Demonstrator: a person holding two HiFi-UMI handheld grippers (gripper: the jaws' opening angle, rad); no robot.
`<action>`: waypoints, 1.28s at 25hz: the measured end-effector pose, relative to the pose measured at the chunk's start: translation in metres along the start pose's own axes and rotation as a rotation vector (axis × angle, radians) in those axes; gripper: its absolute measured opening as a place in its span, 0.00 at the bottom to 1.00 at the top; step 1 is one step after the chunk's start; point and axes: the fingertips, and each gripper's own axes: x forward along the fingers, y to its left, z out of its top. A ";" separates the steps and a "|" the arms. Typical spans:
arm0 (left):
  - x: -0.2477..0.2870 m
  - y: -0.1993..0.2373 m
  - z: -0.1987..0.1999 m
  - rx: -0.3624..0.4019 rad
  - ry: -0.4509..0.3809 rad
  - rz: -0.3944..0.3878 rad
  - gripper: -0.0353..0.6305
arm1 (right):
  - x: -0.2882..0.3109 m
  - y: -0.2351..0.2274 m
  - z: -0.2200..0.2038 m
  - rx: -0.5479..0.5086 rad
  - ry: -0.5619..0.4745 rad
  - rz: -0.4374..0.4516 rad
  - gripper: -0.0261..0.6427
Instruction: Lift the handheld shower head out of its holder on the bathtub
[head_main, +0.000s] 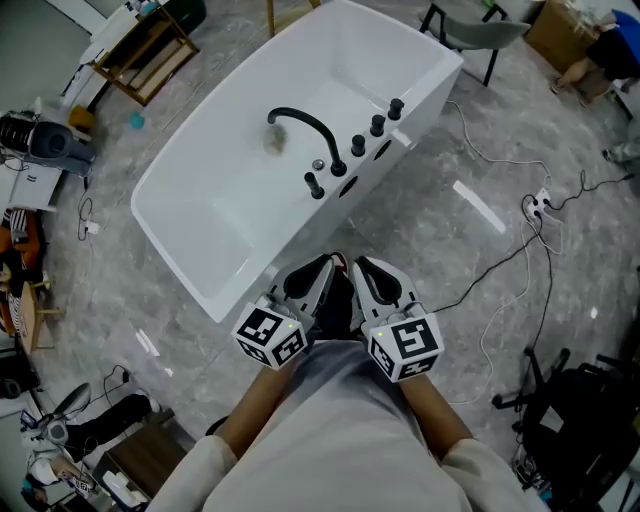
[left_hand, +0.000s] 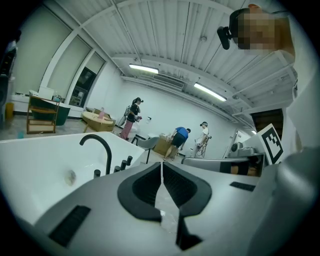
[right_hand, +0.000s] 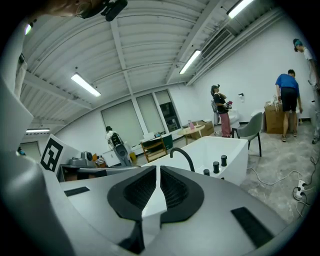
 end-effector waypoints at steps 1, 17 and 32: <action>0.005 0.008 0.004 0.002 0.000 -0.003 0.06 | 0.010 -0.003 0.004 -0.002 0.004 0.000 0.07; 0.052 0.145 0.036 0.040 0.025 -0.006 0.06 | 0.152 -0.017 0.032 0.016 0.050 -0.032 0.07; 0.103 0.216 -0.044 -0.016 0.155 0.106 0.21 | 0.210 -0.040 0.002 0.024 0.181 -0.015 0.07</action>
